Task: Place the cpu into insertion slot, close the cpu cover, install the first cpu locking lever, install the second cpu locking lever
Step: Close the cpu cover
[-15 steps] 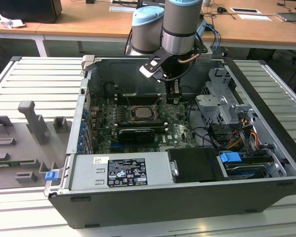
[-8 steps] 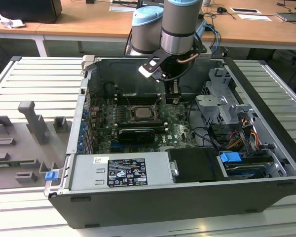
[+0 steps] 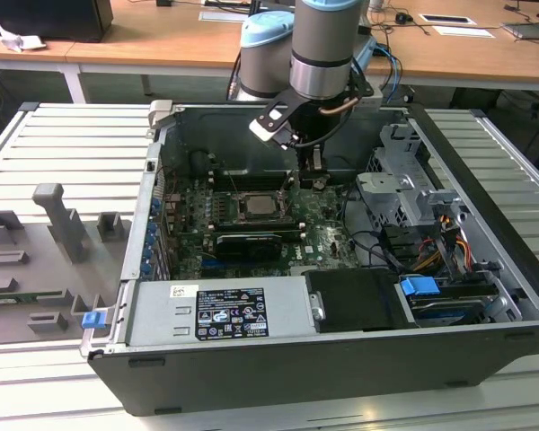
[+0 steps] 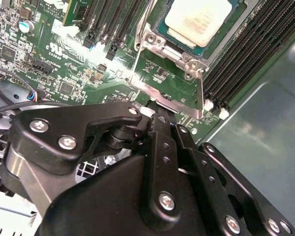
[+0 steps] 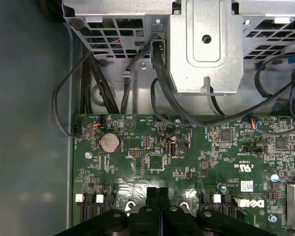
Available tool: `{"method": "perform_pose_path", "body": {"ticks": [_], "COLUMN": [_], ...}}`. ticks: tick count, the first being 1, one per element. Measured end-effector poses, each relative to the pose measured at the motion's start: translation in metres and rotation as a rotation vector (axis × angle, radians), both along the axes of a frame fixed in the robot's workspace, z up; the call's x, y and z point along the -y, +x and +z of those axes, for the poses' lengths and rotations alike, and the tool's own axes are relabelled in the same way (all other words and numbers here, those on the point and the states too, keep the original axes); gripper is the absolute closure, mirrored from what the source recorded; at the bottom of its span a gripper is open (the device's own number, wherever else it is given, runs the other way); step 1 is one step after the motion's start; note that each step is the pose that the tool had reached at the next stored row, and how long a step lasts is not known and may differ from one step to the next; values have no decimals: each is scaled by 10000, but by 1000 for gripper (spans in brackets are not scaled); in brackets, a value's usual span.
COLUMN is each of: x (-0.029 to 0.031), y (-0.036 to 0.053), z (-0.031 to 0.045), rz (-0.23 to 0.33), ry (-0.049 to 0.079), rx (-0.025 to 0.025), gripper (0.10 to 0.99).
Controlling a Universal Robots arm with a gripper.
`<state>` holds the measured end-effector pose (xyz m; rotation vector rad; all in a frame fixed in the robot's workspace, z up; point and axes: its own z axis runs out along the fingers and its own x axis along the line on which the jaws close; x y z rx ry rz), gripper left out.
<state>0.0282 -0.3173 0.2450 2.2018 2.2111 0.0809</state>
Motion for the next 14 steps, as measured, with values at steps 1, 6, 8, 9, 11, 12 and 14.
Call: {"method": "perform_pose_path", "body": {"ticks": [1,6,8,9,11,12,14], "x": [0,0,0,0,0,0,0], "y": [-3,-23,-36,-40,-48,-51,-59], "z": [0,0,0,0,0,0,0], "rz": [0,0,0,0,0,0,0], "ry": [1,0,0,0,1,0,0], "rx": [0,0,0,0,1,0,0], "gripper": [980,980,980,980,980,980,980]}}
